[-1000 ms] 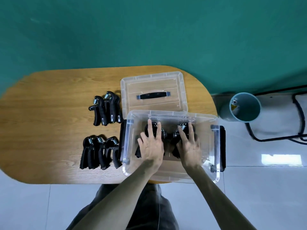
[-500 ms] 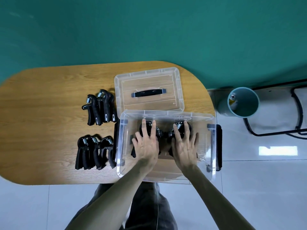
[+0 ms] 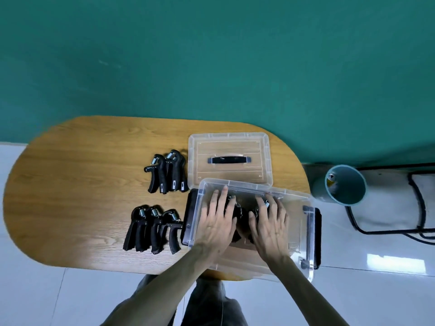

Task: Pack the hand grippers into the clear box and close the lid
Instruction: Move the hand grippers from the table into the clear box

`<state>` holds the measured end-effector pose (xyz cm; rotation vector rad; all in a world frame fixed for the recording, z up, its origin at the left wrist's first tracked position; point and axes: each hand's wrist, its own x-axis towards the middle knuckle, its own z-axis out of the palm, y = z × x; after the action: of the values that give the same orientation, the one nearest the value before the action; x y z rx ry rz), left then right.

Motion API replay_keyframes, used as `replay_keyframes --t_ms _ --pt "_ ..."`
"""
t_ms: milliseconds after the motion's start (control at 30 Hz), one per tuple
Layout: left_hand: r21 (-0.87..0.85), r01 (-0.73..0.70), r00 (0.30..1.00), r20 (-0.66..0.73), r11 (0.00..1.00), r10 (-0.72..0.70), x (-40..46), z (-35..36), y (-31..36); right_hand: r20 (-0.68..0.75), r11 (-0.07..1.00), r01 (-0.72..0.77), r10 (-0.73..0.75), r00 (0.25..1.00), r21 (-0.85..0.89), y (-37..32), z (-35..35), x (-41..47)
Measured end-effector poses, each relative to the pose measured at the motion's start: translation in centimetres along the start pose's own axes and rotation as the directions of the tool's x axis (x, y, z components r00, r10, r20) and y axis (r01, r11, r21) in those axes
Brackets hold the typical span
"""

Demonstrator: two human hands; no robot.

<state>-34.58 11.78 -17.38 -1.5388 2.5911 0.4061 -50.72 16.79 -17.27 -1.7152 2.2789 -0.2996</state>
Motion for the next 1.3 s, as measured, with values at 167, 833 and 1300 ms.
replay_keyframes --t_ms 167,833,1300 --pt "-0.068 -0.028 0.999 -0.046 0.997 0.025 -0.4 -2.1 -2.5 -0.080 0.994 0.105 -0.107 0.991 -0.022 -4.9 -1.3 1.6" --pt "-0.161 0.298 0.949 0.156 0.941 -0.274 -11.3 0.0 -23.8 0.168 0.927 0.351 -0.328 0.930 -0.130 -25.4 5.6 6.1" --pt "-0.248 0.347 0.925 0.253 0.905 -0.285 -10.4 8.5 -28.6 0.308 0.925 0.287 -0.206 0.929 -0.247 -29.7 18.5 12.1"
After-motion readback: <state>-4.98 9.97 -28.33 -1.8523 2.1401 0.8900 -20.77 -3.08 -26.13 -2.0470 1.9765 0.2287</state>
